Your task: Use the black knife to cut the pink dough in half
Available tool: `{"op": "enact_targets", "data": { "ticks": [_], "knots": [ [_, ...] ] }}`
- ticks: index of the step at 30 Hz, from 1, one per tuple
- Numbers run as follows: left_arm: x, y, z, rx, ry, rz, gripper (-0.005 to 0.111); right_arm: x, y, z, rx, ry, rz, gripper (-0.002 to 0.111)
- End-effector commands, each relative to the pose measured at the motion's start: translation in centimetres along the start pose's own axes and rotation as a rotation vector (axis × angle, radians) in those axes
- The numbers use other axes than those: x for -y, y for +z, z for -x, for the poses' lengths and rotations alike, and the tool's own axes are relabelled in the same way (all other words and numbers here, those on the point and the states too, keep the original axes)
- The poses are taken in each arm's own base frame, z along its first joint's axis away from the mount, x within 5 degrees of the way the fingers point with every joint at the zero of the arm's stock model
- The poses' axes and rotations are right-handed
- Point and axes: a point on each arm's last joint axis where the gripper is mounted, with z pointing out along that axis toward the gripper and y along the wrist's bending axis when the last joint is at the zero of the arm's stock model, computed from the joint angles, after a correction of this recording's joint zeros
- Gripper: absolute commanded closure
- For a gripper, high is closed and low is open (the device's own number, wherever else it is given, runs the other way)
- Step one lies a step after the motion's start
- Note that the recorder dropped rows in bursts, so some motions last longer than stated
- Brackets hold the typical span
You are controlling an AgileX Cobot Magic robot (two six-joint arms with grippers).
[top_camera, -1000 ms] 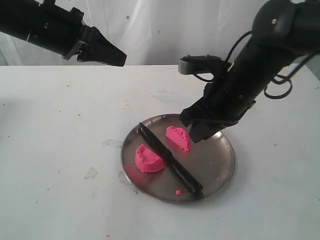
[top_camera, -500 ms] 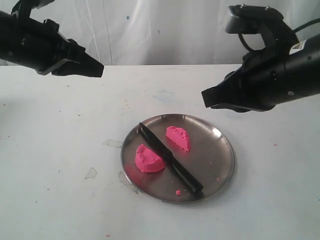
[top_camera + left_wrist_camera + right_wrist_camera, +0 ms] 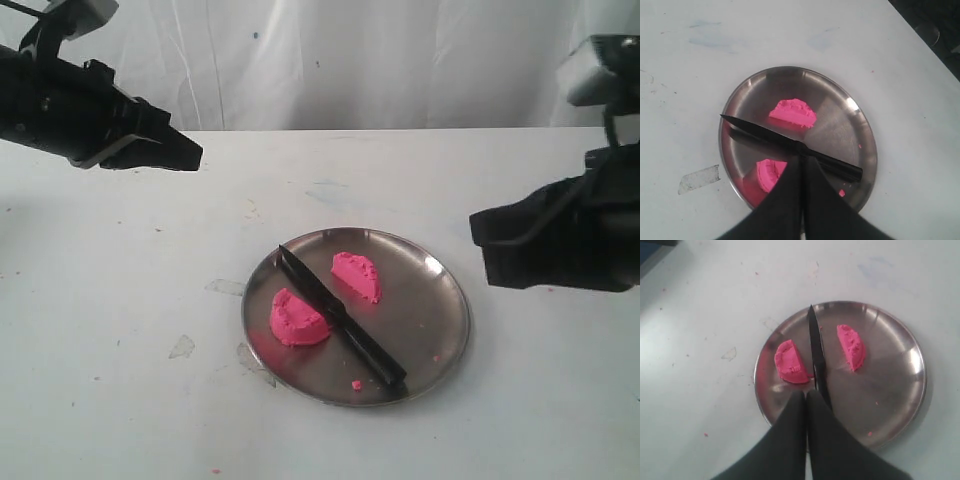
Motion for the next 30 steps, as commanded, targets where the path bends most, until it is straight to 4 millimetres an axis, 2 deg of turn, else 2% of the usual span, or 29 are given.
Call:
{"op": "enact_targets", "data": {
  "ticks": [1, 8, 14, 20, 30],
  "knots": [
    [0.0, -0.4, 0.1, 0.030, -0.012, 0.017, 0.107, -0.6, -2.2, -0.9, 0.075, -0.023, 0.004, 0.108],
    [0.0, -0.4, 0.2, 0.031, -0.008, 0.019, 0.107, -2.0, -5.3, -1.5, 0.151, -0.011, 0.072, 0.108],
    [0.0, -0.4, 0.2, 0.031, -0.008, 0.019, 0.107, -2.4, -6.7, -1.7, 0.193, -0.032, 0.080, 0.108],
    [0.0, -0.4, 0.2, 0.031, -0.008, 0.019, 0.107, -2.5, -7.1, -1.8, 0.211, -0.032, 0.083, 0.108],
    [0.0, -0.4, 0.2, 0.031, -0.008, 0.019, 0.107, -2.4, -6.8, -1.9, 0.231, 0.107, 0.092, 0.108]
  ]
}}
